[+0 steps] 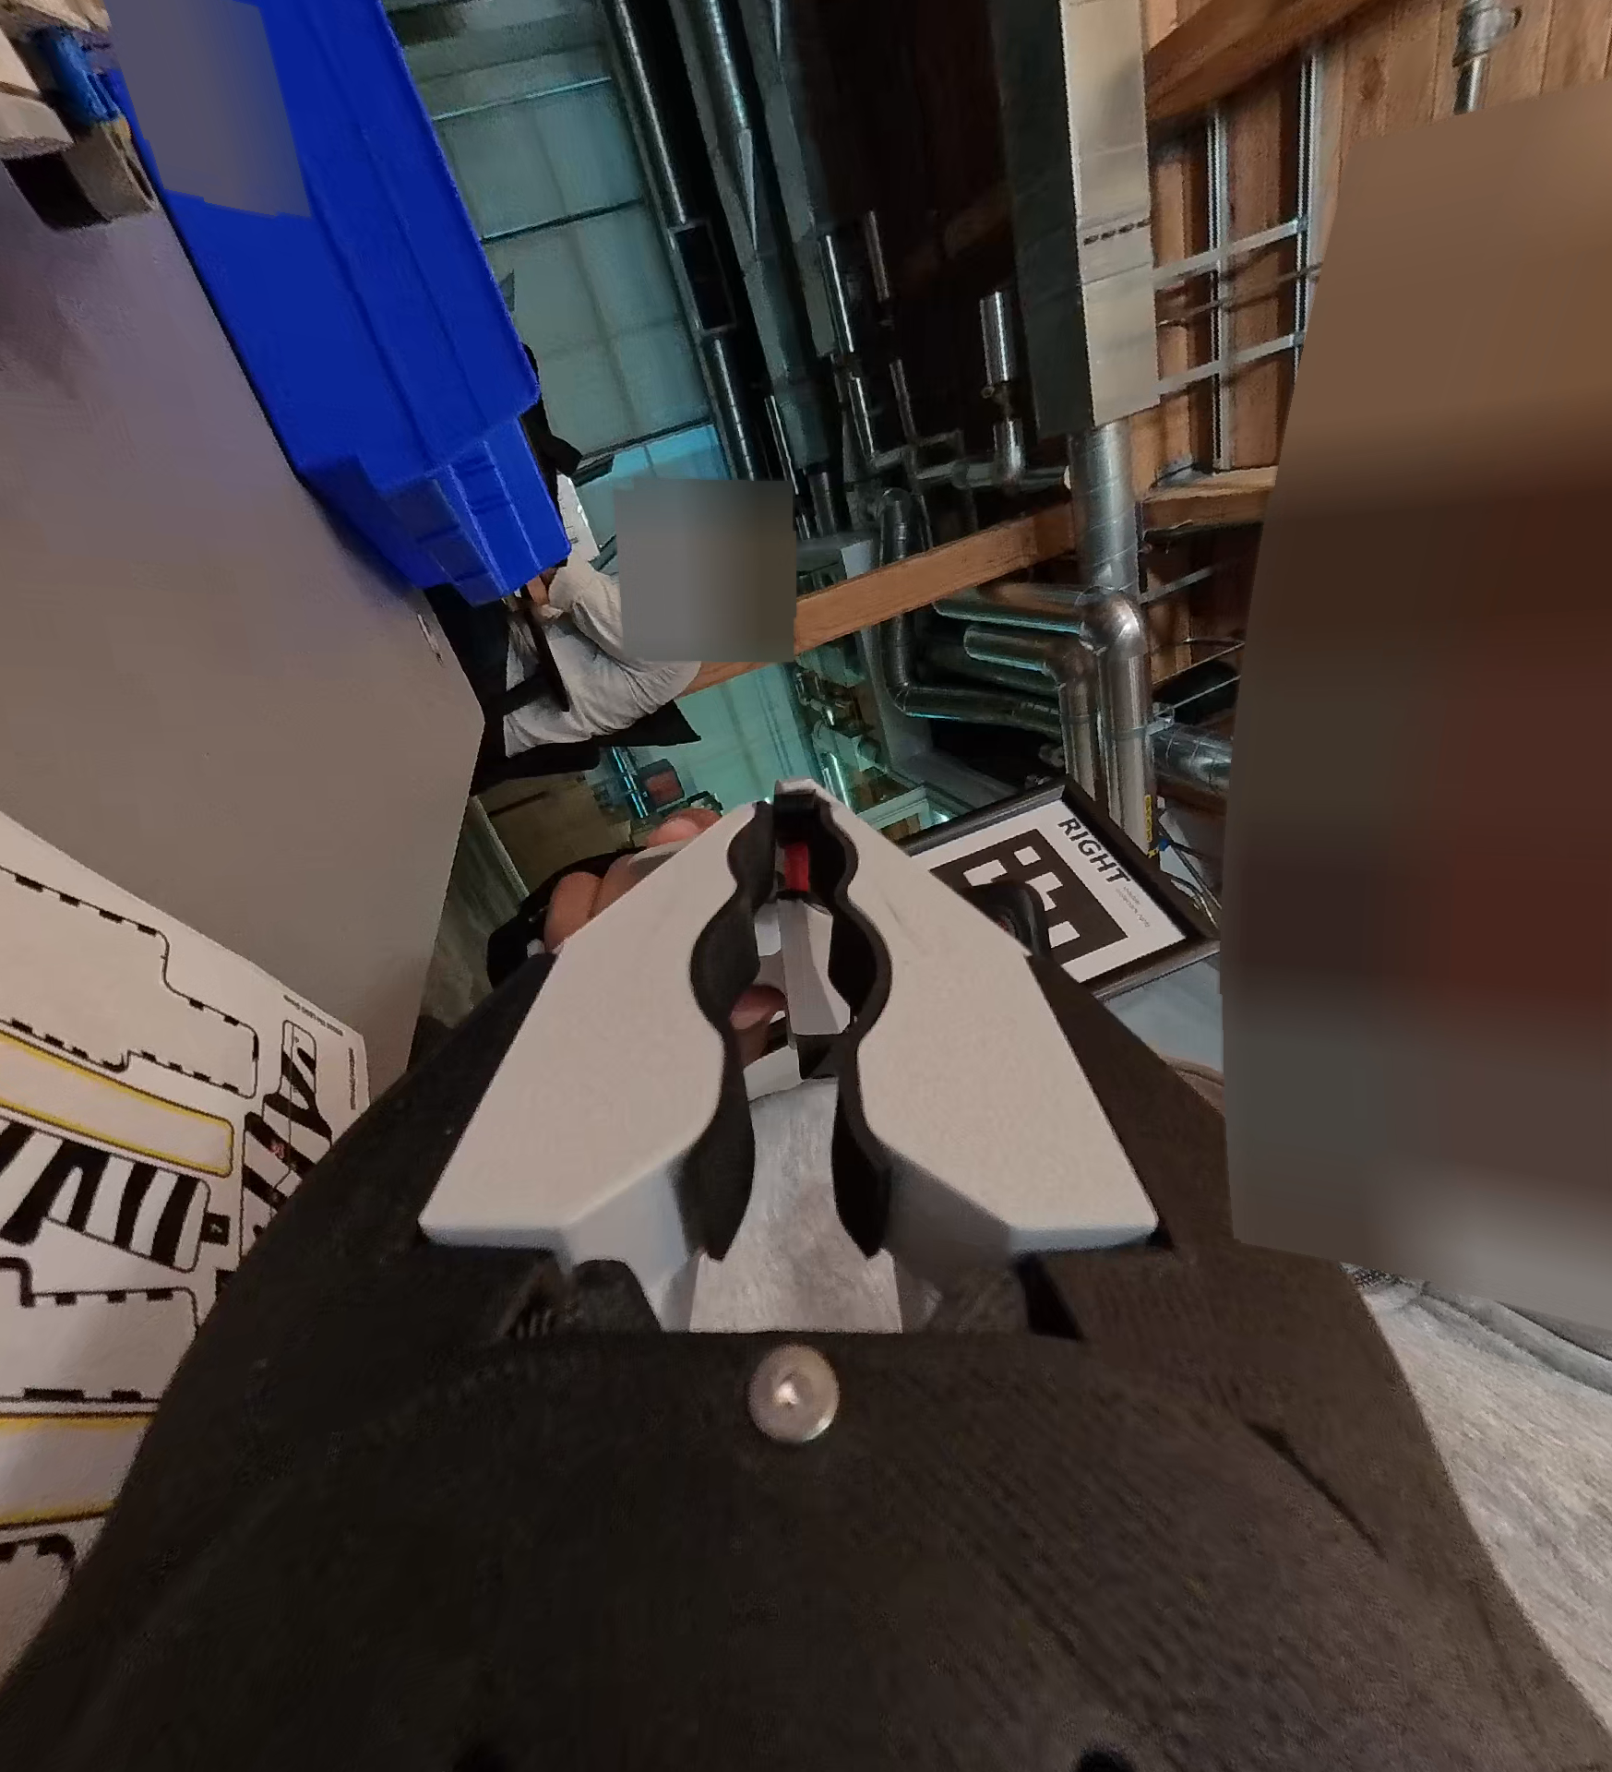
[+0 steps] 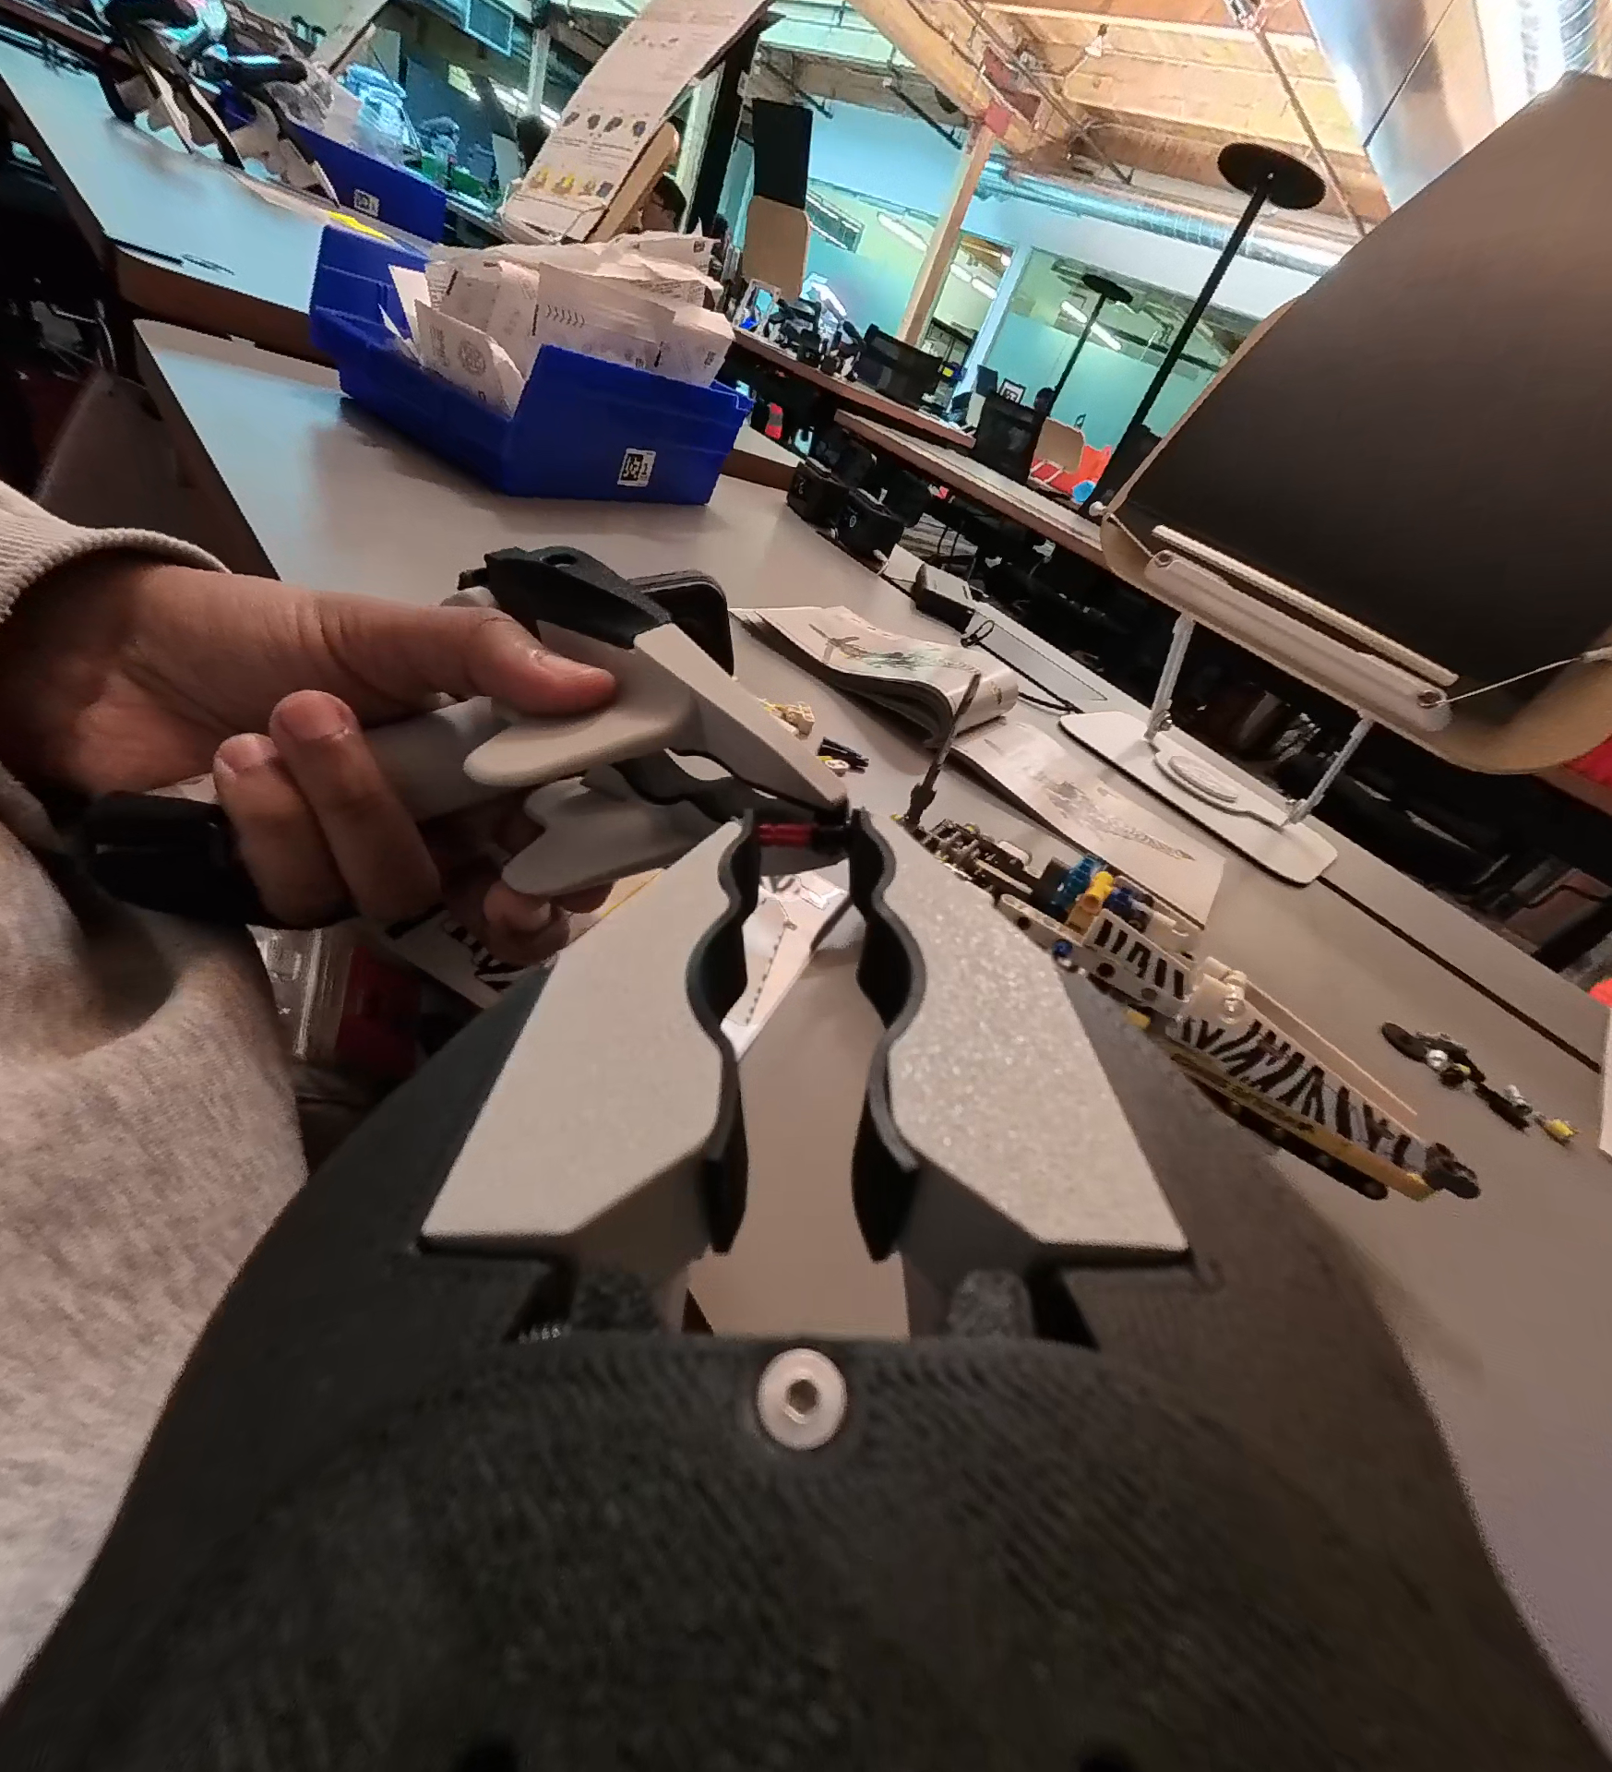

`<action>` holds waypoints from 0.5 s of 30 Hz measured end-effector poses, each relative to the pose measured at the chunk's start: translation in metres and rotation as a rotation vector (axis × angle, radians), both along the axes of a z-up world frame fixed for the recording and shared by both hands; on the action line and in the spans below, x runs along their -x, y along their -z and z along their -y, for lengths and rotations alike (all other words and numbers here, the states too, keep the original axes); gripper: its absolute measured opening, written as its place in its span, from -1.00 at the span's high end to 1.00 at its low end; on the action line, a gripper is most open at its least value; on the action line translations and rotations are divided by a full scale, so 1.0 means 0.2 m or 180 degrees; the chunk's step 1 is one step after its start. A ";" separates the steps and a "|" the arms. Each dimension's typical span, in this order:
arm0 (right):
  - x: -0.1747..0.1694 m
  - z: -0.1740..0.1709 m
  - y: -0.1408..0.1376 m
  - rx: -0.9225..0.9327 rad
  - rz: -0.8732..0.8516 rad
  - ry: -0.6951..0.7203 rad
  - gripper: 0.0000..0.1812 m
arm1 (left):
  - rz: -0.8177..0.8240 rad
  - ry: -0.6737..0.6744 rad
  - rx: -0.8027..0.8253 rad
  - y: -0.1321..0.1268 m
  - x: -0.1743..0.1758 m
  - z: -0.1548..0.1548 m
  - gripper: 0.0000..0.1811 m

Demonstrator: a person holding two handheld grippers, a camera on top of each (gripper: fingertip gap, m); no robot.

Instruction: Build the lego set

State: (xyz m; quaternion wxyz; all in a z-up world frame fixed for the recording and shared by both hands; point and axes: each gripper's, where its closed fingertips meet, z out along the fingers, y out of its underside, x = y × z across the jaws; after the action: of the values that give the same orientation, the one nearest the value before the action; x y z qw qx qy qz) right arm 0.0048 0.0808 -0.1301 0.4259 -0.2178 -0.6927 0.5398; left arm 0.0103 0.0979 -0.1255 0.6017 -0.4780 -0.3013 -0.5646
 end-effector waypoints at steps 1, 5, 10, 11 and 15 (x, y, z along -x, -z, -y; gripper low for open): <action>0.00 0.00 0.00 0.0014 0.0018 -0.0002 0.81 | 0.0011 -0.0002 -0.0004 0.00 0.00 0.00 0.93; 0.01 0.00 0.00 0.0017 0.0044 0.0011 0.81 | 0.0024 -0.0006 -0.0003 0.00 0.01 0.00 0.93; 0.01 0.00 0.01 -0.0012 0.0062 0.0024 0.81 | 0.0028 -0.0005 0.0002 0.00 0.01 0.00 0.93; 0.01 0.00 0.01 -0.0015 0.0071 0.0026 0.81 | 0.0031 -0.0004 0.0005 0.00 0.01 0.00 0.93; 0.01 0.00 0.00 -0.0031 0.0054 0.0034 0.82 | 0.0031 0.0003 -0.0006 0.00 0.01 0.00 0.93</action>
State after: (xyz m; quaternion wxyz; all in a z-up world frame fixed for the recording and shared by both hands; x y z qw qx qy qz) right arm 0.0033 0.0810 -0.1310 0.4239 -0.2240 -0.6977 0.5322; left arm 0.0091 0.0974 -0.1260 0.6004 -0.4748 -0.3034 -0.5675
